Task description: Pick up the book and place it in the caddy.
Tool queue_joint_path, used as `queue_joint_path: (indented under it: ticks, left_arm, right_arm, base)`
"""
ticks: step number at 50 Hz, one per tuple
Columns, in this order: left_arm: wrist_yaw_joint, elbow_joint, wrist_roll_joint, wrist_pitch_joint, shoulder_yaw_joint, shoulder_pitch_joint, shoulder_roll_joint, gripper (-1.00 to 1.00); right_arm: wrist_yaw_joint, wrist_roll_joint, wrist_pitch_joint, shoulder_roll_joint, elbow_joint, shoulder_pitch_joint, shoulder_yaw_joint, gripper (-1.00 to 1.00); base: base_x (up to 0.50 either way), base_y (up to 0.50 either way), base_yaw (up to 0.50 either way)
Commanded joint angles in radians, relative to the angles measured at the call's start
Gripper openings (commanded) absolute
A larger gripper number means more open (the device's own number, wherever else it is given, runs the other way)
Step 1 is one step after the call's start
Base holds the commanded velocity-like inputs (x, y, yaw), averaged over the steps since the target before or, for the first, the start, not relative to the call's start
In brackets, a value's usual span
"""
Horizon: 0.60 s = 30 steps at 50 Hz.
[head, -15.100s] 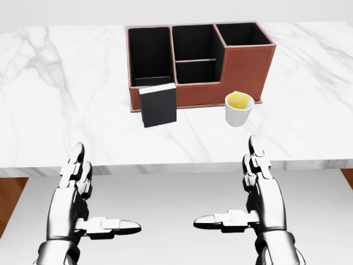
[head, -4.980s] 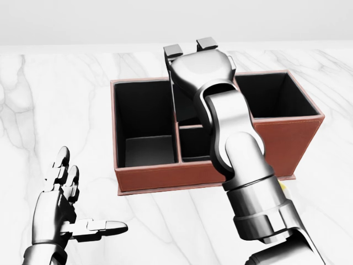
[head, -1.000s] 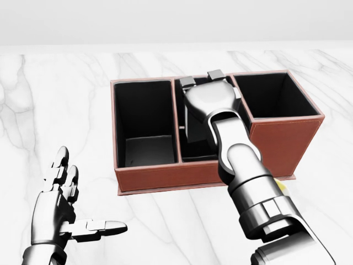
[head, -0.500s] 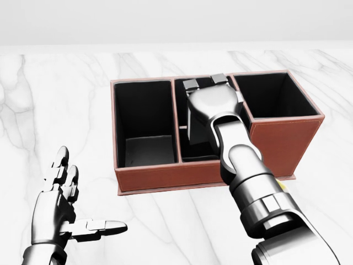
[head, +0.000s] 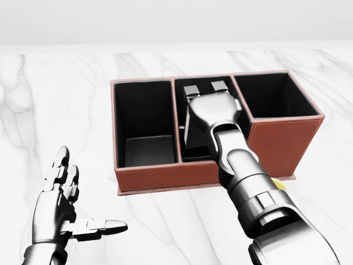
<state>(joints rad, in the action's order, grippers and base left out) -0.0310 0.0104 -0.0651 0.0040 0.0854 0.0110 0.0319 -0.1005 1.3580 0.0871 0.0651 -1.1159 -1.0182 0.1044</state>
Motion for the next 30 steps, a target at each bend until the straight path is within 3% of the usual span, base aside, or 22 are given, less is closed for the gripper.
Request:
queue_joint_path:
  ticks: [1, 30]
  left_arm:
    - [0.000, 0.005, -0.001, -0.005, 0.000, 0.000, 0.000, 1.00]
    - [0.001, -0.016, -0.002, 0.011, 0.000, 0.004, 0.000, 1.00]
  right_arm:
    - [-0.062, 0.024, 0.000, 0.000, -0.016, -0.026, 0.022, -1.00]
    - [-0.045, 0.071, 0.000, 0.003, -0.009, -0.057, 0.028, -1.00]
  base:
    - [0.00, 0.00, 0.00]
    - [0.00, 0.00, 0.00]
